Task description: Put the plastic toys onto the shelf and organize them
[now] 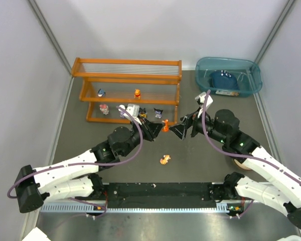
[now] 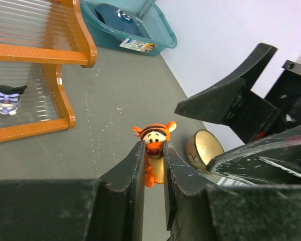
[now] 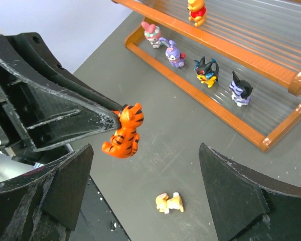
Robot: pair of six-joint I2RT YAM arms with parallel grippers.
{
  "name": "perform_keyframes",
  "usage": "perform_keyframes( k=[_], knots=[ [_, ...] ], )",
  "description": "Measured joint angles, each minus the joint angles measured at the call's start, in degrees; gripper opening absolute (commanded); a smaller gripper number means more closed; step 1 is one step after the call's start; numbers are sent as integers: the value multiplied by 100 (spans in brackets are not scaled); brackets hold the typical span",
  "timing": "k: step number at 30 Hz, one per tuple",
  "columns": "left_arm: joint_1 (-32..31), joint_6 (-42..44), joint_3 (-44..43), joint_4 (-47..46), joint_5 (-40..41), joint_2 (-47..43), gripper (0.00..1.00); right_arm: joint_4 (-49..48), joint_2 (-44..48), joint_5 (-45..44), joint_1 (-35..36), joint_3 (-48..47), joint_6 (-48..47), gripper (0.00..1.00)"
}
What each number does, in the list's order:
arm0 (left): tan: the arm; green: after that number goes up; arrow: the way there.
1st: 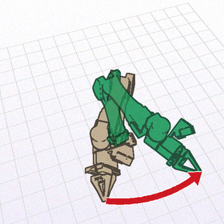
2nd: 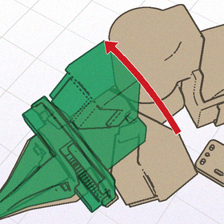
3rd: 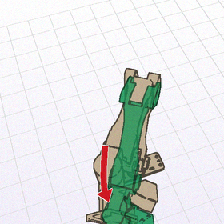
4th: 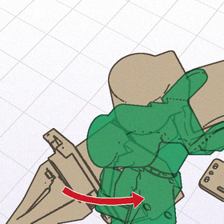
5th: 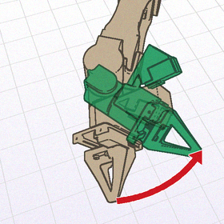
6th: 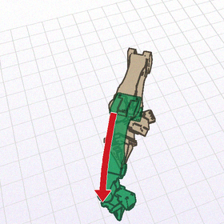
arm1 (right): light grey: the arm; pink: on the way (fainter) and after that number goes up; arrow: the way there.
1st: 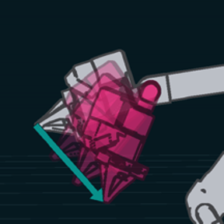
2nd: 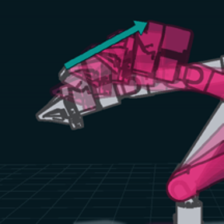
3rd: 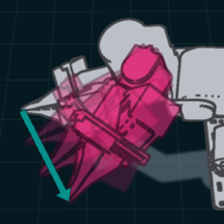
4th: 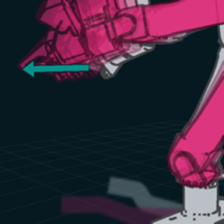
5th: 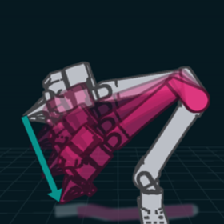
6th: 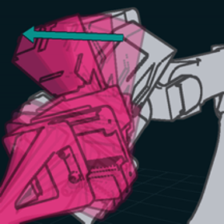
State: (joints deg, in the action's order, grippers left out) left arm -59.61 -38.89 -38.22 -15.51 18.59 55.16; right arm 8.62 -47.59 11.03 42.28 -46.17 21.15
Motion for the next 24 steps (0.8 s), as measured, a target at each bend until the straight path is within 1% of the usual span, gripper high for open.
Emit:
perform_keyframes(
  k=[12,18,19,21,24],
  knots=[
    [-103,-157,-166,-96,-125,125,0,-9,-155,98,0,0,7,85],
    [-133,-166,-212,-96,-160,208,0,-11,-262,221,0,0,52,77],
    [-138,-168,-219,-96,-166,214,0,-13,-269,238,0,0,55,74],
    [-149,-168,-221,-98,-166,232,0,-15,-282,273,0,0,79,69],
    [-155,-168,-225,-96,-164,251,0,-28,-308,350,7,0,111,65]
  ],
)
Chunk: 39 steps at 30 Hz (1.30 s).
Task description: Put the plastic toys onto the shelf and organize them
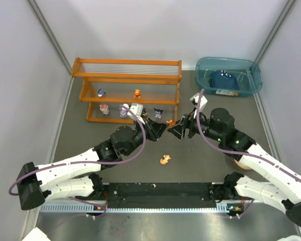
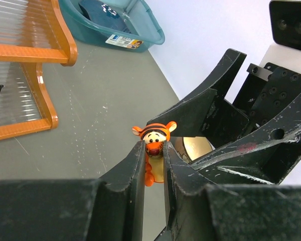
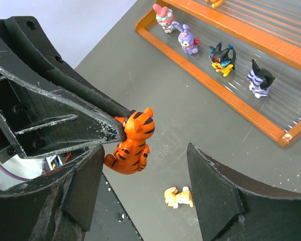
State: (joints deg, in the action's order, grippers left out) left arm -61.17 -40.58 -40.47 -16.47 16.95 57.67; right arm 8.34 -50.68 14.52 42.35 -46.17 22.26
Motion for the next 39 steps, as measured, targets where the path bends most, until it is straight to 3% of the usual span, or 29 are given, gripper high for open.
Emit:
perform_keyframes(
  k=[8,11,14,15,19,21,22,24,25,28,31,39],
  knots=[
    [-13,2,-4,0,0,15,0,-35,-142,175,4,0,87,56],
    [-13,4,-4,0,0,15,0,-46,-162,223,4,0,103,48],
    [-13,4,-4,-7,7,24,0,-59,-162,278,15,0,136,30],
    [-13,4,-4,-7,7,24,0,-66,-162,306,24,0,146,15],
    [-17,13,-4,-11,28,24,0,-68,-181,315,24,-2,184,0],
    [-22,17,-4,2,46,24,7,-76,-205,326,24,-2,188,0],
    [-22,22,-4,17,48,24,19,-76,-223,337,24,-2,190,0],
    [-22,24,-4,42,48,24,27,-74,-245,348,24,-4,190,0],
    [-22,28,-4,50,44,24,39,-72,-247,350,24,-4,190,0],
    [-26,33,-17,26,-9,24,50,-50,-247,352,24,-7,181,0],
    [-35,59,-131,26,-118,24,57,-11,-243,319,24,-7,179,0],
    [-57,308,-586,243,-409,162,57,44,-232,308,24,-7,175,0]
  ],
)
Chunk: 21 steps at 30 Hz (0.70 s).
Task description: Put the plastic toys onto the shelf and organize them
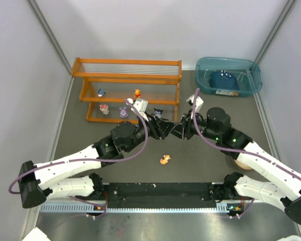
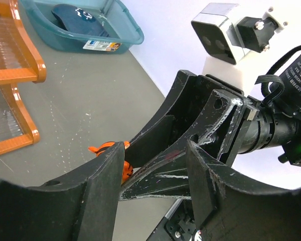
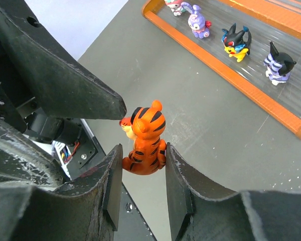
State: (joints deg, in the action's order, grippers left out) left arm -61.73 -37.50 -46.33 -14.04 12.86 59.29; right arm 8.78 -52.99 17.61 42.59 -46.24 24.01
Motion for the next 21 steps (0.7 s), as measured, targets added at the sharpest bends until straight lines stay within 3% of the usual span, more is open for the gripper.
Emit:
perform_keyframes(
  k=[8,13,21],
  knots=[
    [-7,197,-136,361,-48,7,57,118,101,-17,0,0,-96,0],
    [44,212,-136,664,-92,-111,68,157,195,-15,0,0,-149,0],
    [225,201,-393,1084,-315,-94,75,164,203,33,0,0,-151,0]
  ],
)
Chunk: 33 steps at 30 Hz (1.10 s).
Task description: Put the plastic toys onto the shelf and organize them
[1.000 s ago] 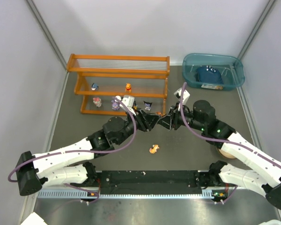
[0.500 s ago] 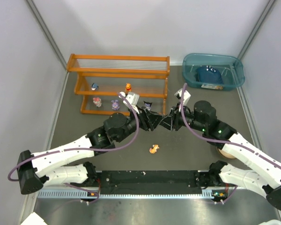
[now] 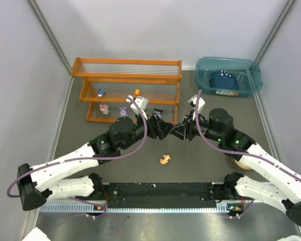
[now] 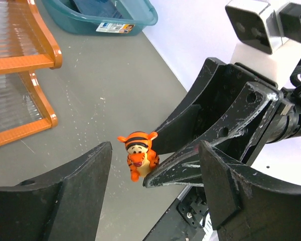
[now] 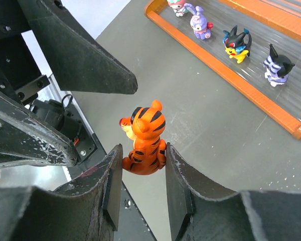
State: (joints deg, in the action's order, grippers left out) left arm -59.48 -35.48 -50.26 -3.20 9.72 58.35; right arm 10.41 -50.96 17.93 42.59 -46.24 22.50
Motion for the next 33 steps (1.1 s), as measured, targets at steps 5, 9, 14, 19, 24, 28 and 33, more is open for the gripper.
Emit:
perform_keyframes(
  k=[5,9,14,19,24,28,33],
  knots=[
    [136,-15,-173,146,-181,114,76,11,0,59,0,0,-2,0],
    [216,-11,-334,330,-308,275,76,35,22,79,0,0,0,0],
    [280,-15,-385,514,-457,420,74,44,114,98,0,0,-2,0],
    [315,-31,-385,603,-520,455,62,48,146,129,0,0,-20,0],
    [319,-52,-385,636,-640,492,40,55,146,144,0,0,-44,0],
    [323,-72,-409,616,-802,494,20,83,146,125,0,0,-50,0],
    [369,-66,-422,612,-1023,522,20,127,146,94,0,0,-103,0]
  ],
)
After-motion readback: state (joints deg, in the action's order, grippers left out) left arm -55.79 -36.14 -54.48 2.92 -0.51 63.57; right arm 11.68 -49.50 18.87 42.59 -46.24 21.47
